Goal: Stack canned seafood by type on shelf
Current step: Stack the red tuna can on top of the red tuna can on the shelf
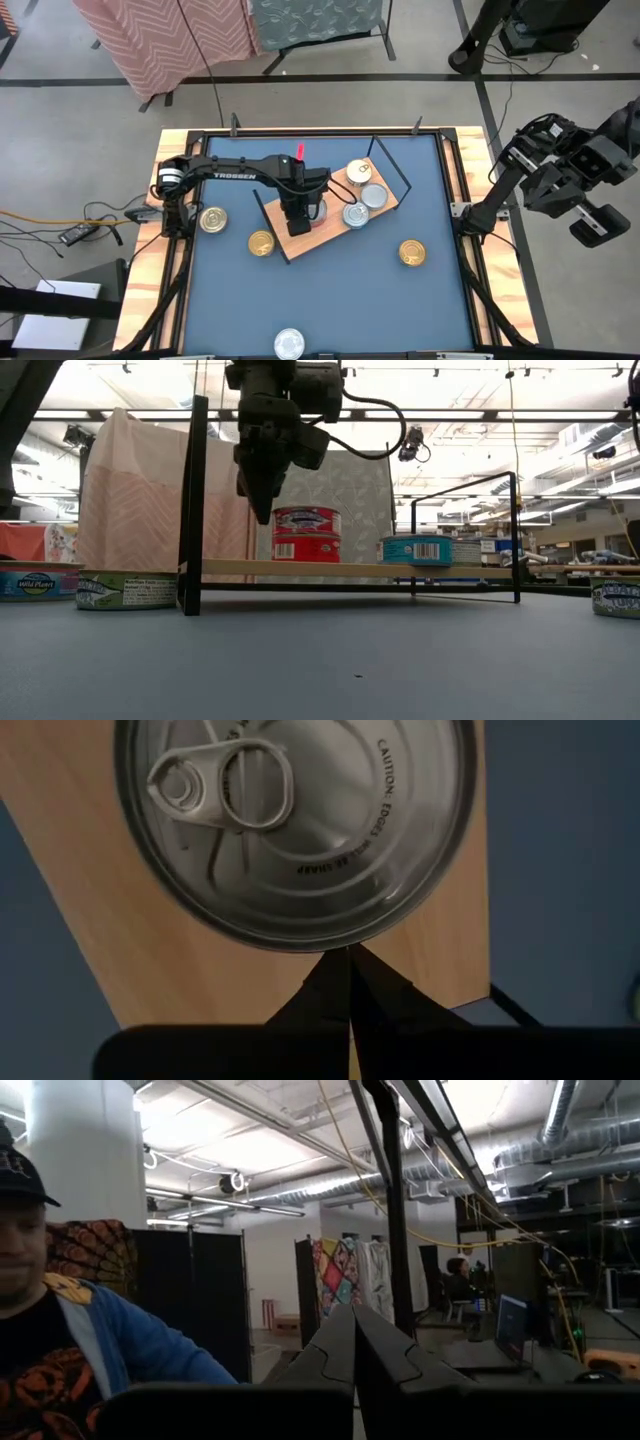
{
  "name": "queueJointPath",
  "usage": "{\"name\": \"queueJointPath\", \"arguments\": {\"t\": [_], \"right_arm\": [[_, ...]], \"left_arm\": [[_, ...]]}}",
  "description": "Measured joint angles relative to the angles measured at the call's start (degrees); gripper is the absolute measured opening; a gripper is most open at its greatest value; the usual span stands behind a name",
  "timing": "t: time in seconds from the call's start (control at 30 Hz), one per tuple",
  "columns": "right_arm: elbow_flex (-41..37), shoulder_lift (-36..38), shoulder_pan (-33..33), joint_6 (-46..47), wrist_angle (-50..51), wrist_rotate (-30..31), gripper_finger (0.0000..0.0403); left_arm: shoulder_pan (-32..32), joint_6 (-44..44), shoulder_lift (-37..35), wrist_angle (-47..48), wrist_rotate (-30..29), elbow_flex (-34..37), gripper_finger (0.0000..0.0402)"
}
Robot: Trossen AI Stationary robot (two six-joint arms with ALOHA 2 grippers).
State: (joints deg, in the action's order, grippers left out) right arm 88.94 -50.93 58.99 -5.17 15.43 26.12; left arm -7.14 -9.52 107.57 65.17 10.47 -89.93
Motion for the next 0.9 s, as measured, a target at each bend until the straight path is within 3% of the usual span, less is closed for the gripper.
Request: {"name": "queueJointPath", "arguments": {"t": [0.37, 0.5, 0.73, 0.9], "right_arm": [[0.01, -0.71, 2.77, -1.06, 0.0, 4.59, 0.0007], [0.01, -0.87, 4.19, -2.02, -0.04, 6.19, 0.0007], [0.01, -1.04, 5.61, -3.63, -0.93, 7.59, 0.0007], [0.01, -1.32, 6.61, -4.0, -2.0, 7.94, 0.0007]], "left_arm": [[3.46, -6.28, 0.0, -1.27, 5.89, 0.55, 0.0], [4.6, -7.59, 0.07, -1.71, 5.88, 1.49, 0.0], [5.34, -12.65, 0.04, -12.02, 5.56, 4.09, 0.0], [5.42, -13.29, 0.07, -12.96, 1.4, 6.07, 0.0]]}}
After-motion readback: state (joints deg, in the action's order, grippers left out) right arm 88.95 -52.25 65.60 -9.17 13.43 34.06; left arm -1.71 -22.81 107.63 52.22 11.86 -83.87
